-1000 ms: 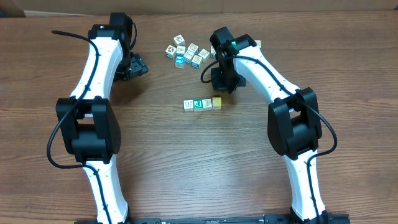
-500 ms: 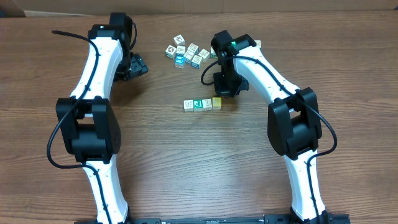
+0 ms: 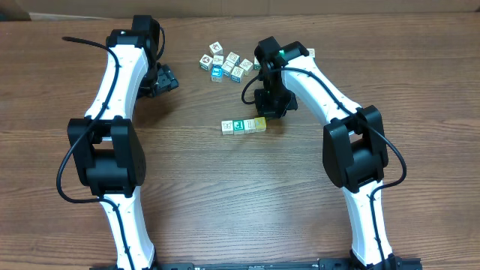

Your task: Form a horizontal line

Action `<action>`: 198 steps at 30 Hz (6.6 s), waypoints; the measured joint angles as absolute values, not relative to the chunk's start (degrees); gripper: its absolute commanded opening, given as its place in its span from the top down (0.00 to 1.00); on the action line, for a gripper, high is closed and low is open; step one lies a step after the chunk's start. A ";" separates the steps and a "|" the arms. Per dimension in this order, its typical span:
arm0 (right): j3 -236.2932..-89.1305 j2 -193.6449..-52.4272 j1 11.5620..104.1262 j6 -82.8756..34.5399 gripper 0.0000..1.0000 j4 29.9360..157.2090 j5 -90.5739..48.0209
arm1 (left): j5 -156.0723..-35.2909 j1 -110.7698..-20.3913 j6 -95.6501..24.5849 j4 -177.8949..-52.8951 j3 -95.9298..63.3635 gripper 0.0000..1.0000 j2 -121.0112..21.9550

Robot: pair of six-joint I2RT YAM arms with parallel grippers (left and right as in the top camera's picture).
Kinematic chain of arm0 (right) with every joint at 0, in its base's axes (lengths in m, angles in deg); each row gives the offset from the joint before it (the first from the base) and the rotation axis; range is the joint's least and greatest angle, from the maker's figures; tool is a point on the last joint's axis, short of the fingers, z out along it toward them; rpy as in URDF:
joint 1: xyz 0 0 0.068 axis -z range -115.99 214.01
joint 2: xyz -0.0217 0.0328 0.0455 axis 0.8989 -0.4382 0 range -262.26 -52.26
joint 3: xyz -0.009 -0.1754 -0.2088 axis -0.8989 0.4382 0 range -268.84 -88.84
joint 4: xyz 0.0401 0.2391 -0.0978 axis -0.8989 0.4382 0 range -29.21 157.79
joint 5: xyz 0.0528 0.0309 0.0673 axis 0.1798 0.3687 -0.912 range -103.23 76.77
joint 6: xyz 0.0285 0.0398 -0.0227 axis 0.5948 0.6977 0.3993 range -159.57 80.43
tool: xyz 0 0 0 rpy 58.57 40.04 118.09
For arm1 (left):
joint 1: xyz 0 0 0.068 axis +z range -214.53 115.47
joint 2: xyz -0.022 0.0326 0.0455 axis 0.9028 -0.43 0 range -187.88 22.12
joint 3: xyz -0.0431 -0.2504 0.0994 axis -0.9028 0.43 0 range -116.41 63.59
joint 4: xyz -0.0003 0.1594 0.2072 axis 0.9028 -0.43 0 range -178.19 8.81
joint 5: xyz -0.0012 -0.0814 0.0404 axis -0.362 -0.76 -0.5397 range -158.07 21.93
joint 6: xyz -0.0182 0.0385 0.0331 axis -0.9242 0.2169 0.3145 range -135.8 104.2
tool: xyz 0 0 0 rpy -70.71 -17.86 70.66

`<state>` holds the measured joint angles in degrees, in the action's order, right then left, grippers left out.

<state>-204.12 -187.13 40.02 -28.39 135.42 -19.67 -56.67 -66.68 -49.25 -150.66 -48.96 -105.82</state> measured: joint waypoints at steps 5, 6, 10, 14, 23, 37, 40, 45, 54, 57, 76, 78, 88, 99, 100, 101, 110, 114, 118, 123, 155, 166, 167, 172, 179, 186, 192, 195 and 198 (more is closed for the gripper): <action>-204.12 -187.13 40.02 -28.71 0.96 135.44 -19.93 | -56.67 -66.68 -49.25 -150.66 -48.96 0.00 -105.82; -204.12 -187.13 40.02 -28.67 0.96 135.46 -19.82 | -56.67 -66.68 -49.25 -150.66 -48.96 0.00 -105.82; -204.12 -187.13 40.02 -27.60 0.96 135.40 -18.23 | -56.67 -66.68 -49.25 -150.66 -48.96 0.00 -105.82; -204.12 -187.13 40.02 -26.90 0.96 133.80 -17.09 | -56.67 -66.68 -49.25 -150.66 -48.96 0.00 -105.82; -204.12 -187.13 40.02 -26.24 0.96 128.01 -16.72 | -56.67 -66.68 -49.25 -150.66 -48.96 0.00 -105.82; -204.12 -187.13 39.98 -26.07 0.96 127.18 -21.18 | -56.67 -66.68 -49.25 -150.66 -48.96 0.00 -105.82; -204.12 -187.13 39.98 -26.09 0.96 126.81 -21.37 | -56.67 -66.68 -49.25 -150.66 -48.96 0.00 -105.82; -204.12 -187.13 39.98 -24.19 0.96 126.70 -19.06 | -56.67 -66.68 -49.25 -150.66 -48.96 0.00 -105.82; -204.12 -187.13 40.02 -21.87 0.96 129.76 -15.69 | -56.67 -66.68 -49.25 -150.66 -48.96 0.00 -105.82; -204.12 -187.13 40.02 -21.59 0.96 131.72 -15.34 | -56.67 -66.68 -49.25 -150.66 -48.96 0.00 -105.82; -204.12 -187.13 40.02 -21.55 0.96 132.95 -15.32 | -56.67 -66.68 -49.25 -150.66 -48.96 0.00 -105.82; -204.12 -187.13 40.02 -21.55 0.96 130.92 -15.34 | -56.67 -66.68 -49.25 -150.66 -48.96 0.00 -105.82; -204.12 -187.13 39.89 -21.57 0.96 126.74 -17.27 | -56.67 -66.68 -49.25 -150.66 -48.96 0.00 -105.82; -204.12 -187.13 38.56 -21.57 0.96 127.57 -18.36 | -56.67 -66.68 -49.25 -150.66 -48.96 0.00 -105.82; -204.12 -187.13 38.45 -21.59 0.96 127.66 -18.36 | -56.67 -66.68 -49.25 -150.66 -48.96 0.00 -105.82; -204.12 -187.13 38.40 -21.57 0.96 127.92 -18.38 | -56.67 -66.68 -49.25 -150.66 -48.96 0.00 -105.82; -204.12 -187.13 38.31 -21.55 0.96 129.34 -18.38 | -56.67 -66.68 -49.25 -150.66 -48.96 0.00 -105.82; -204.12 -187.13 38.31 -21.59 0.96 129.47 -18.38 | -56.67 -66.68 -49.25 -150.66 -48.96 0.00 -105.82; -204.12 -187.13 38.31 -21.55 0.96 130.13 -18.40 | -56.67 -66.68 -49.25 -150.66 -48.96 0.00 -105.82; -204.12 -187.13 38.31 -21.55 0.96 130.61 -18.40 | -56.67 -66.68 -49.25 -150.66 -48.96 0.00 -105.82; -204.12 -187.13 38.31 -21.57 0.96 132.20 -18.86 | -56.67 -66.68 -49.25 -150.66 -48.96 0.00 -105.82; -204.12 -187.13 38.29 -21.55 0.96 129.39 -18.58 | -56.67 -66.68 -49.25 -150.66 -48.96 0.00 -105.82; -204.12 -187.13 38.31 -21.55 0.96 128.66 -17.86 | -56.67 -66.68 -49.25 -150.66 -48.96 0.00 -105.82; -204.12 -187.13 38.47 -21.55 0.95 127.09 -14.97 | -56.67 -66.68 -49.25 -150.66 -48.96 0.00 -105.82; -204.12 -187.13 39.69 -20.39 0.95 130.52 -12.89 | -56.67 -66.68 -49.25 -150.66 -48.96 0.00 -105.82; -204.12 -187.13 40.24 -20.08 0.96 134.96 -12.59 | -56.67 -66.68 -49.25 -150.66 -48.96 0.00 -105.82; -204.12 -187.13 40.24 -20.12 0.96 135.33 -14.77 | -56.69 -66.68 -49.25 -150.66 -48.96 0.00 -105.82; -204.12 -187.13 40.24 -20.21 0.96 135.37 -16.09 | -56.67 -66.68 -49.25 -150.66 -48.96 0.00 -105.82; -204.12 -187.13 40.24 -20.69 0.96 135.33 -17.27 | -56.67 -66.68 -49.25 -150.66 -48.96 0.00 -105.82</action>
<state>-204.12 -187.13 40.24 -20.69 135.33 -17.27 -56.67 -66.68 -49.25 -150.66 -48.96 -105.82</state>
